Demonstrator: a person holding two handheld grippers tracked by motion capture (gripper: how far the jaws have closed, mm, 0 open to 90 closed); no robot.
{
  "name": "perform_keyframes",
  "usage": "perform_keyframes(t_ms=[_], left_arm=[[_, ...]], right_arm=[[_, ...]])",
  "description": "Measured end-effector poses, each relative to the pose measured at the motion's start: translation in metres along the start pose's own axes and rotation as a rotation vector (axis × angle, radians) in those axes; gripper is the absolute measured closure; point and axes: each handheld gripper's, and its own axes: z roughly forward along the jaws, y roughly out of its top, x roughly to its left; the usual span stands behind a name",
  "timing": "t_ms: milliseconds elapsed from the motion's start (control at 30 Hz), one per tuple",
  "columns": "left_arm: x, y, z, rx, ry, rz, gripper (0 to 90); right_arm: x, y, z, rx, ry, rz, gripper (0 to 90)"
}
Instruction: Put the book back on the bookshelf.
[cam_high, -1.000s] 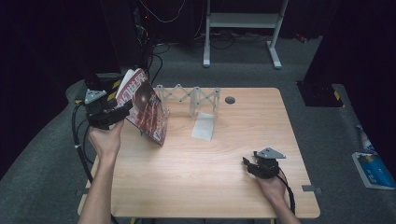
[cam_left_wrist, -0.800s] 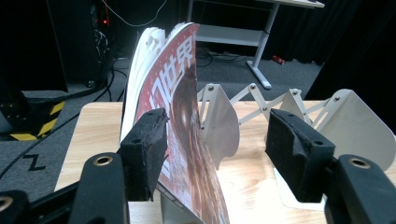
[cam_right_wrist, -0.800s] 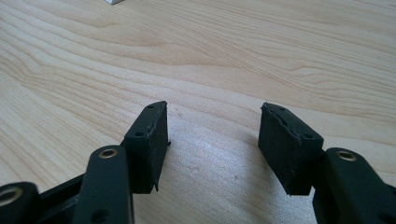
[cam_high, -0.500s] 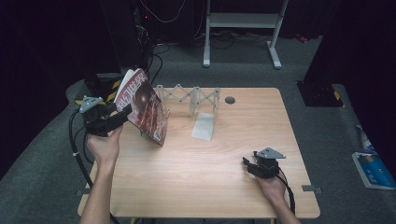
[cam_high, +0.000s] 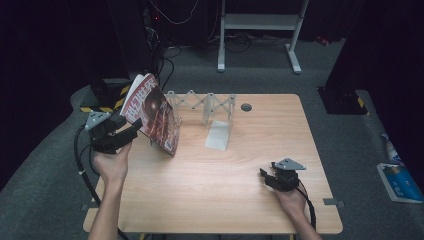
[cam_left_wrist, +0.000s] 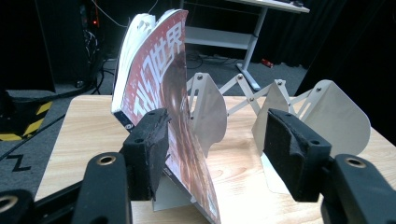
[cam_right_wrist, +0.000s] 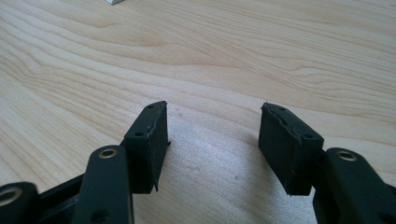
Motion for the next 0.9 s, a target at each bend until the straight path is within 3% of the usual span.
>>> perform_keyframes(t_ms=[900], left_arm=[[-0.016, -0.015, 0.001, 0.006, -0.062, 0.021, 40.3]], right_arm=[[0.000, 0.000, 0.000, 0.000, 0.000, 0.001, 42.6]])
